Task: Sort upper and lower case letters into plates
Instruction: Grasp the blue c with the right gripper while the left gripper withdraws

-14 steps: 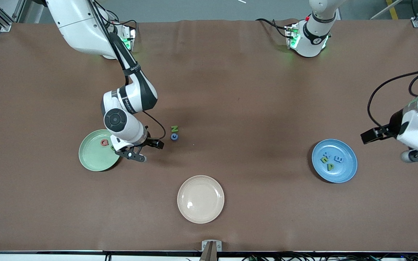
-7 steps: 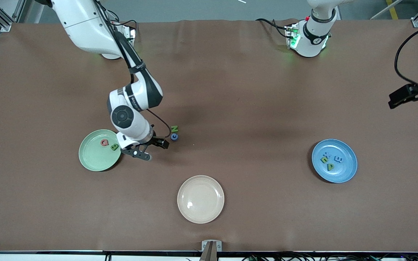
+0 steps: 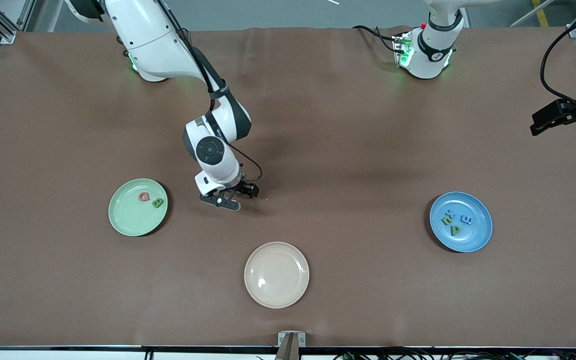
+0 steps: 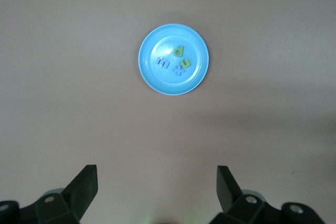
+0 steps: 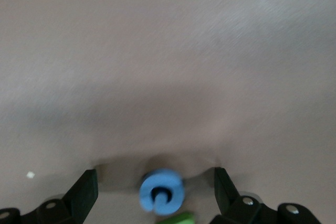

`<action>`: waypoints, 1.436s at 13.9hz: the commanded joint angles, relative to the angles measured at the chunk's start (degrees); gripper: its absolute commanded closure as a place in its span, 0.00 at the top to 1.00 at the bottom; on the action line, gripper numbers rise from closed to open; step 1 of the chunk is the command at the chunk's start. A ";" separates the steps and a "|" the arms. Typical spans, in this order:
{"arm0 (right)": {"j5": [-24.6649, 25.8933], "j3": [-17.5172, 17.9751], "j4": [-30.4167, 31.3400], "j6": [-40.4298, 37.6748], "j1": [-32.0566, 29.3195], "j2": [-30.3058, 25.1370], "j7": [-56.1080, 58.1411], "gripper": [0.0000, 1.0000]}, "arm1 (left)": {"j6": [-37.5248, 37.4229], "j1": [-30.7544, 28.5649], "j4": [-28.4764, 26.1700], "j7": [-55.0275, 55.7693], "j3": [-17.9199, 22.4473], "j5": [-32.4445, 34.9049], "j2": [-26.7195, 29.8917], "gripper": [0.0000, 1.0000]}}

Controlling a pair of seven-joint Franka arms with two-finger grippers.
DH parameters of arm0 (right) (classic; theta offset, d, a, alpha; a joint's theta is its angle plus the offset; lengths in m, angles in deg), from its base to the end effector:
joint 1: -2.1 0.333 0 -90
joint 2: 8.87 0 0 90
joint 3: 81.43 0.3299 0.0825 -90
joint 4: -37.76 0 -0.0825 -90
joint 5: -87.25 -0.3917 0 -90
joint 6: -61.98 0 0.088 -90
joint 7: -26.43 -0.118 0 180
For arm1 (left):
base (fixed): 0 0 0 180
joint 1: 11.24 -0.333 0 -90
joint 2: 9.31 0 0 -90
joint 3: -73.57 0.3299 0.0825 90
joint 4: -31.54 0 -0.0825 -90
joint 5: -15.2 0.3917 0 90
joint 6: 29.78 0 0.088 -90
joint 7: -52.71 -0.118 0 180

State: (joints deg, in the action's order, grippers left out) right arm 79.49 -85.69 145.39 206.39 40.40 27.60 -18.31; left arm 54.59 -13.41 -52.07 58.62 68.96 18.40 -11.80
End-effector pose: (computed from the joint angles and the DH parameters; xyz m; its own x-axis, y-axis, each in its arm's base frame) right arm 0.5360 0.3639 0.1638 0.9604 -0.2779 -0.0199 -0.2784 -0.9600 -0.0303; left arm 0.5661 -0.0159 0.6476 0.9975 0.0658 -0.0244 0.0644 -0.9964 -0.0550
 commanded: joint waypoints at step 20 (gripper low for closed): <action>2.49 -1.02 1.62 -11.84 -6.12 -8.07 8.86 0.00 | 3.17 1.28 -3.84 -0.81 -0.14 -0.82 3.45 1.00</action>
State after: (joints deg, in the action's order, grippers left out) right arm 81.21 -87.54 145.49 198.90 38.09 24.02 -13.74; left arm 56.95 -12.29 -54.51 58.62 68.69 18.38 -10.03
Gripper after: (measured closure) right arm 0.652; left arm 0.000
